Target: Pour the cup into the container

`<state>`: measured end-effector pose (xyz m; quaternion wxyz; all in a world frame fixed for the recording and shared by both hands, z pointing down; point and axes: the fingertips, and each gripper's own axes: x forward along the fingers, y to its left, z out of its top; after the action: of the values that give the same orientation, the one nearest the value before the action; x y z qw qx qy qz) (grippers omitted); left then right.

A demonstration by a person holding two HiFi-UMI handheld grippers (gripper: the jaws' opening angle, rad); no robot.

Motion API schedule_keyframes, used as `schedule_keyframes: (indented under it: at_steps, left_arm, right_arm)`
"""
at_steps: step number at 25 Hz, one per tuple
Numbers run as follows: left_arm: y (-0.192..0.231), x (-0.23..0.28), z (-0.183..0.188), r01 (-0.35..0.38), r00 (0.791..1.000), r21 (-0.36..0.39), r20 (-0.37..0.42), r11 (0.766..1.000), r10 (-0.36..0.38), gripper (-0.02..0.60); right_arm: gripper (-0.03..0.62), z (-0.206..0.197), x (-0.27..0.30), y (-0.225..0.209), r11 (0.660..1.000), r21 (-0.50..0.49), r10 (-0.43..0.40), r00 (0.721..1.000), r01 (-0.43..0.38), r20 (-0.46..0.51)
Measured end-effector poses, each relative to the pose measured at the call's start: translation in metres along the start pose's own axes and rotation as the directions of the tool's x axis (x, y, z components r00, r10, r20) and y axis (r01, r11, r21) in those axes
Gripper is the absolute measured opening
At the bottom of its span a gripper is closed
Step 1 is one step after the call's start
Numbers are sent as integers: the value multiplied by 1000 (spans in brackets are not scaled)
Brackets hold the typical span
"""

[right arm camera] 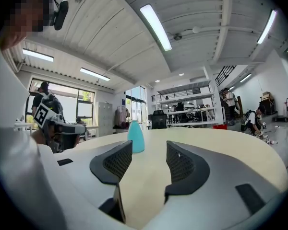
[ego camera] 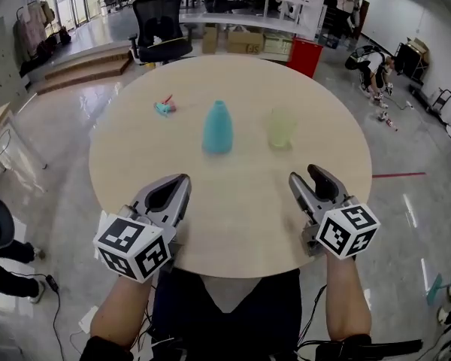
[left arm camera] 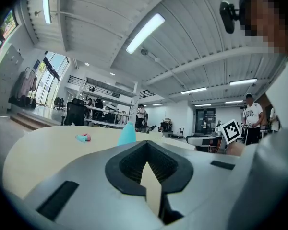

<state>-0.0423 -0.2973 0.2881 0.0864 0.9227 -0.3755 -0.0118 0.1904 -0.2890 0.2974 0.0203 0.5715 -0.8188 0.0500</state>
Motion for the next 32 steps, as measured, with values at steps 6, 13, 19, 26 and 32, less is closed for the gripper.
schedule_keyframes:
  at_steps: [6, 13, 19, 26, 32]
  left_arm:
    - [25, 46, 2, -15, 999, -5, -30, 1000, 15, -8]
    - [69, 84, -3, -65, 996, 0, -62, 998, 65, -8]
    - [87, 98, -17, -85, 993, 11, -81, 996, 85, -8]
    - [97, 115, -19, -63, 992, 18, -107, 998, 64, -8]
    - [110, 125, -23, -85, 987, 23, -137, 996, 87, -8]
  right_arm:
    - [320, -2, 47, -46, 1000, 14, -24, 999, 25, -32]
    - [384, -18, 97, -87, 998, 36, -51, 992, 56, -114]
    - [385, -29, 129, -95, 999, 13, -31, 986, 34, -166]
    - [385, -25, 157, -99, 1000, 25, -7, 983, 12, -181]
    - [383, -29, 168, -102, 999, 35, -3, 979, 11, -206]
